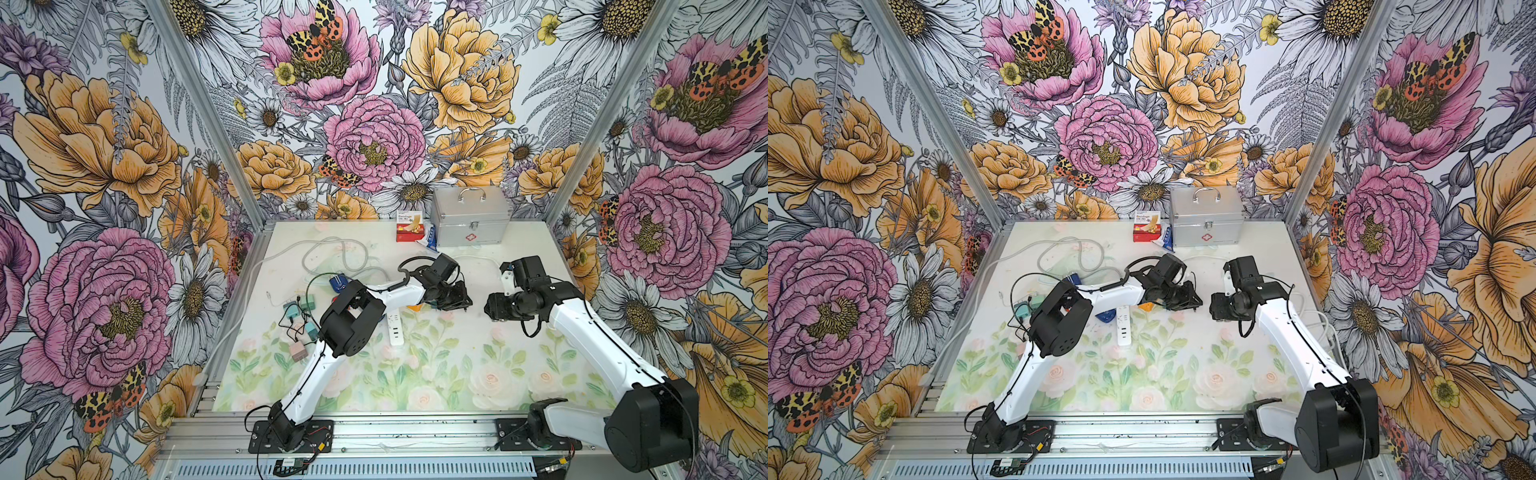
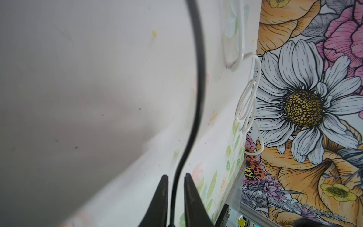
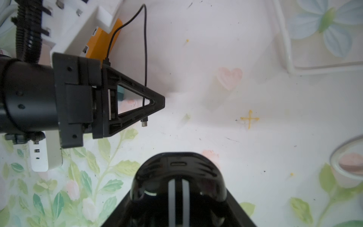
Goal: Unplug the electric shaver
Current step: Place the charging cable at the center of the board, then place the electric shaver at the center of the board.
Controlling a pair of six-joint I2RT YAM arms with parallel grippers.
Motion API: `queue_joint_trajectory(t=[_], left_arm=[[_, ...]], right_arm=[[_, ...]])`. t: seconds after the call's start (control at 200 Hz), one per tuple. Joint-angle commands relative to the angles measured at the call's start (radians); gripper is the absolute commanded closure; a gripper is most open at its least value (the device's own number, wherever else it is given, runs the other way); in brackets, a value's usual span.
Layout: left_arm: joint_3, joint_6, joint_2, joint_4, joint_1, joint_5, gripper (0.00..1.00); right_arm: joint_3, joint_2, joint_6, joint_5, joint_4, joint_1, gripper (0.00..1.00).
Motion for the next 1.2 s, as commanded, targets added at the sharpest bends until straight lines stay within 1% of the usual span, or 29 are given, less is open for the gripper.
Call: queue_joint_trajectory(t=[0.0, 0.055, 0.11, 0.195, 0.325, 0.505, 0.56, 0.691, 0.761, 0.776, 0.836, 0.896, 1.061, 1.196], left_arm=[[0.003, 0.056, -0.02, -0.039, -0.013, -0.041, 0.51], [0.006, 0.078, -0.038, -0.06, -0.017, -0.061, 0.41], [0.013, 0.1, -0.057, -0.092, -0.019, -0.088, 0.36], [0.012, 0.121, -0.099, -0.125, -0.018, -0.127, 0.33], [-0.006, 0.15, -0.195, -0.178, 0.003, -0.224, 0.31], [-0.097, 0.159, -0.346, -0.21, 0.088, -0.331, 0.29], [-0.131, 0.164, -0.391, -0.22, 0.123, -0.364, 0.29], [-0.21, 0.182, -0.495, -0.227, 0.22, -0.407, 0.28], [-0.244, 0.19, -0.522, -0.236, 0.281, -0.411, 0.28], [-0.251, 0.192, -0.559, -0.239, 0.293, -0.414, 0.28], [-0.277, 0.209, -0.595, -0.241, 0.339, -0.419, 0.28], [-0.301, 0.225, -0.621, -0.251, 0.382, -0.432, 0.28], [-0.373, 0.237, -0.678, -0.257, 0.516, -0.423, 0.28], [-0.41, 0.255, -0.708, -0.257, 0.58, -0.424, 0.28]], right_arm=[[0.063, 0.014, -0.022, 0.022, 0.008, -0.007, 0.69], [0.08, 0.019, -0.022, 0.013, 0.008, -0.01, 0.69], [0.101, 0.027, -0.022, 0.006, 0.007, -0.01, 0.69], [0.139, 0.048, -0.027, -0.006, 0.007, -0.012, 0.69], [0.21, 0.097, -0.03, -0.043, 0.005, -0.011, 0.69], [0.347, 0.191, -0.043, -0.07, -0.001, 0.009, 0.69], [0.396, 0.228, -0.049, -0.069, -0.001, 0.033, 0.69], [0.522, 0.341, -0.064, -0.024, -0.002, 0.144, 0.69], [0.603, 0.421, -0.068, -0.007, -0.001, 0.202, 0.69], [0.621, 0.44, -0.066, -0.005, -0.001, 0.212, 0.69], [0.697, 0.51, -0.069, 0.006, 0.001, 0.253, 0.69], [0.774, 0.583, -0.077, 0.013, -0.001, 0.293, 0.69], [0.975, 0.772, -0.121, 0.015, 0.0, 0.396, 0.69], [1.117, 0.919, -0.164, 0.04, 0.001, 0.472, 0.69]])
